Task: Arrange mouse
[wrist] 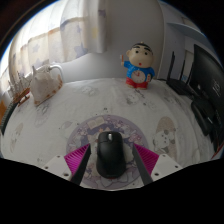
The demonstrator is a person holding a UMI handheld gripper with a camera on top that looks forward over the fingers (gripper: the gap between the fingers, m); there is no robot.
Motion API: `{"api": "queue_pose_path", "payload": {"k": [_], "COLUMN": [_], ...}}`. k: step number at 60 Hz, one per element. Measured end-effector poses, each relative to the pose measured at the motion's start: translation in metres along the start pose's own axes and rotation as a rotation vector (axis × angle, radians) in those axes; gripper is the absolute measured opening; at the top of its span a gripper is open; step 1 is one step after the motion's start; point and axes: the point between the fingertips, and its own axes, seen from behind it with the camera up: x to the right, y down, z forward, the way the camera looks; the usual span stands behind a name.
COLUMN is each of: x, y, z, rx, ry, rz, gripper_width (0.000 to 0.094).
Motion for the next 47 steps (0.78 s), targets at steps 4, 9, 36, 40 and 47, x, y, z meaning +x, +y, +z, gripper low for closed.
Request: {"api": "queue_pose_path", "payload": {"k": [4, 9, 36, 40, 47], "x": [-0.001, -0.014, -0.078, -0.078, -0.077], "y": [-0.017, -0.032, -0.029, -0.028, -0.026], "z": [-0.029, -0.075, -0.226, -0.225, -0.221], "rx": [0.003, -0.012, -0.050, -0.050, -0.063], "ry": [0.015, -0.011, -0.047, -0.035, -0.023], "rz": [0.036, 0.086, 0.029, 0.025, 0.024], "gripper_width": [0.0847, 0.0852, 0.0849, 0.0846, 0.0850]}}
